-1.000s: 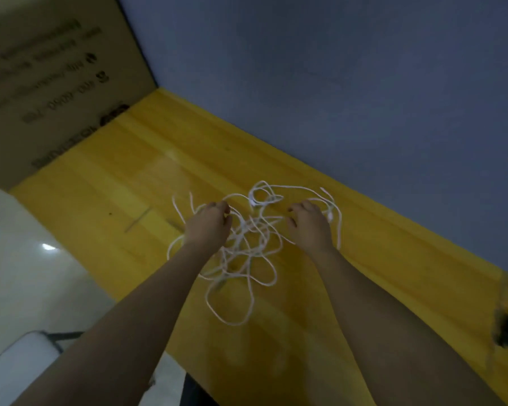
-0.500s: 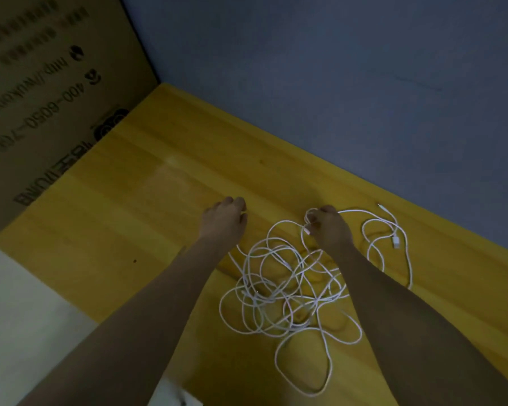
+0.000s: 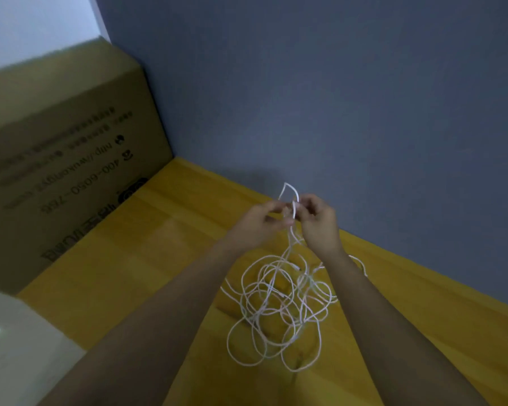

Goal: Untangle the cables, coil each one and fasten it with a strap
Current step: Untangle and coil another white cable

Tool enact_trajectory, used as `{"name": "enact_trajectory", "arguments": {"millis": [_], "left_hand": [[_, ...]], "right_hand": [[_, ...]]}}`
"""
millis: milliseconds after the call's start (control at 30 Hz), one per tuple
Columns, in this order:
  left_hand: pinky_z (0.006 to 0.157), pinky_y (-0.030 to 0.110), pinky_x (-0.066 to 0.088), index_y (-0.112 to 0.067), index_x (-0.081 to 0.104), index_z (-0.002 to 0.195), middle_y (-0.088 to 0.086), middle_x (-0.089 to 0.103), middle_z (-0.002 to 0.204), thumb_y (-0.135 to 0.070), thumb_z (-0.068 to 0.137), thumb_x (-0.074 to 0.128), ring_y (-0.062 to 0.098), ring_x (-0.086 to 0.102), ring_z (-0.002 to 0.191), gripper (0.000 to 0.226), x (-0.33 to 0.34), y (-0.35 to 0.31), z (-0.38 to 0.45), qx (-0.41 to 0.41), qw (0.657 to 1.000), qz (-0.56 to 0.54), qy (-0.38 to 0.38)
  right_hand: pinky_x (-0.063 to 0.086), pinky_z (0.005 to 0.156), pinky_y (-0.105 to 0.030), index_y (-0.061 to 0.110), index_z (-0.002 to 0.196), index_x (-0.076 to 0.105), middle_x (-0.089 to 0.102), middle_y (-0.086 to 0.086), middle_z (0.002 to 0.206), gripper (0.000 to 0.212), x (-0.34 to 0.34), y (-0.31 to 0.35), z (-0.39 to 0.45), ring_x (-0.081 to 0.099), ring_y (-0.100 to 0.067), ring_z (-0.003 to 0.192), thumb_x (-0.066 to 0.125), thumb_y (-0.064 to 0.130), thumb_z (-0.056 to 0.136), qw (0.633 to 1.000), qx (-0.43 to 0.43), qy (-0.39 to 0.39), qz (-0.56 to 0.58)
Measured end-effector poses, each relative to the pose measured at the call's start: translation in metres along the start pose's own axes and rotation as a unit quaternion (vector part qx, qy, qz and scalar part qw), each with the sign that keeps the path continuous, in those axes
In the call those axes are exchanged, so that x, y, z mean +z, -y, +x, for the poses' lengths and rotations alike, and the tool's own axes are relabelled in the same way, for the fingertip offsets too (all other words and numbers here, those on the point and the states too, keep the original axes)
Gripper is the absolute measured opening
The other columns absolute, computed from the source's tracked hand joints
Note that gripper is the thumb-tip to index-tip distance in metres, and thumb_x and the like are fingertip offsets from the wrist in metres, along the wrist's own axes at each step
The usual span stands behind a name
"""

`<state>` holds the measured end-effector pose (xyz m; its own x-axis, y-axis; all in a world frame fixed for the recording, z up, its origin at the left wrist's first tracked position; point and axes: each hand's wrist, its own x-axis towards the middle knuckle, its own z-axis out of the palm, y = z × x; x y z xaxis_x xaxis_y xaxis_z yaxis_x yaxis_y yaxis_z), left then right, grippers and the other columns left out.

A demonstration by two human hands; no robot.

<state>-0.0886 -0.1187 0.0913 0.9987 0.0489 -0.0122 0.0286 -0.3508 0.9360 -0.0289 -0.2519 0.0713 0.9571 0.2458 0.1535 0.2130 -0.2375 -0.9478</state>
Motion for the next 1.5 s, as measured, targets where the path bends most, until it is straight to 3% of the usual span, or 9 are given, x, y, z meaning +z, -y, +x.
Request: {"name": "enact_trajectory", "arguments": {"millis": [300,400,533,633,767,967,1200,1333,1500], "left_hand": [[0.076,0.018,0.044,-0.011,0.057,0.106,-0.003,0.062,0.091,-0.015,0.079,0.076,0.009,0.060,0.083,0.032,-0.108,-0.007,-0.007,0.054,0.997,-0.052,-0.018],[0.079,0.018,0.044,-0.016,0.049,0.123,-0.001,0.056,0.112,-0.016,0.081,0.075,0.007,0.058,0.094,0.050,-0.143,0.023,-0.018,0.058,0.998,-0.039,-0.006],[0.088,0.021,0.041,-0.013,0.045,0.136,0.005,0.055,0.130,-0.014,0.093,0.061,0.019,0.055,0.115,0.046,-0.155,0.067,-0.035,0.045,0.990,0.076,0.108],[0.072,0.024,0.038,-0.010,0.061,0.112,0.002,0.064,0.103,-0.018,0.096,0.055,0.020,0.061,0.096,0.019,-0.151,0.097,-0.047,0.047,0.982,0.147,0.105],[0.063,0.031,0.039,-0.016,0.067,0.105,0.005,0.060,0.089,-0.026,0.099,0.048,0.022,0.058,0.077,0.022,-0.133,0.152,-0.058,0.076,0.969,0.197,0.129],[0.085,0.037,0.045,-0.023,0.071,0.110,0.003,0.053,0.093,-0.025,0.098,0.051,0.022,0.054,0.098,0.023,-0.092,0.232,-0.062,0.101,0.955,0.229,0.162],[0.073,0.036,0.046,-0.012,0.074,0.089,0.004,0.054,0.082,-0.031,0.091,0.063,0.021,0.056,0.079,0.022,-0.057,0.277,-0.043,0.193,0.959,0.185,0.094],[0.062,0.036,0.040,-0.013,0.068,0.078,-0.007,0.048,0.061,-0.034,0.091,0.063,0.017,0.051,0.065,0.026,-0.046,0.265,-0.044,0.246,0.947,0.192,0.071],[0.063,0.033,0.042,-0.022,0.067,0.085,-0.003,0.060,0.072,-0.034,0.091,0.061,0.021,0.057,0.073,0.015,-0.053,0.238,-0.062,0.270,0.939,0.210,0.038]], "right_hand": [[0.055,0.075,-0.035,0.014,0.085,0.066,0.069,-0.012,0.086,0.018,0.068,0.096,-0.013,0.064,-0.020,0.078,0.057,0.000,0.092,0.988,-0.007,-0.093,0.122],[0.054,0.082,-0.038,0.016,0.084,0.067,0.072,-0.003,0.084,0.016,0.109,0.094,-0.038,0.066,-0.021,0.082,0.061,0.003,0.090,0.987,0.019,-0.093,0.127],[0.052,0.080,-0.030,0.022,0.086,0.066,0.070,0.009,0.084,0.022,0.153,0.061,-0.074,0.066,-0.013,0.084,0.060,0.001,0.090,0.995,0.023,-0.096,-0.002],[0.046,0.069,-0.027,0.013,0.095,0.068,0.069,0.000,0.089,0.013,0.164,0.029,-0.105,0.064,-0.018,0.083,0.059,0.006,0.092,0.988,0.046,-0.085,-0.117],[0.046,0.061,-0.032,0.013,0.096,0.072,0.071,-0.004,0.084,0.019,0.168,-0.018,-0.137,0.064,-0.025,0.077,0.055,0.021,0.092,0.950,0.005,-0.036,-0.311],[0.045,0.059,-0.030,0.016,0.095,0.073,0.067,-0.003,0.086,0.012,0.186,-0.098,-0.167,0.063,-0.029,0.083,0.063,0.018,0.088,0.907,-0.010,0.010,-0.421],[0.039,0.076,-0.032,0.014,0.088,0.071,0.067,0.000,0.084,0.015,0.162,-0.168,-0.158,0.054,-0.027,0.078,0.060,0.023,0.083,0.846,-0.113,-0.179,-0.490],[0.032,0.068,-0.025,0.012,0.088,0.064,0.060,0.006,0.078,0.007,0.154,-0.161,-0.158,0.048,-0.022,0.084,0.066,0.012,0.082,0.883,-0.080,-0.244,-0.392],[0.031,0.056,-0.029,0.022,0.083,0.056,0.055,0.010,0.074,0.012,0.143,-0.121,-0.177,0.046,-0.011,0.057,0.062,0.013,0.087,0.909,-0.080,-0.270,-0.307]]}}
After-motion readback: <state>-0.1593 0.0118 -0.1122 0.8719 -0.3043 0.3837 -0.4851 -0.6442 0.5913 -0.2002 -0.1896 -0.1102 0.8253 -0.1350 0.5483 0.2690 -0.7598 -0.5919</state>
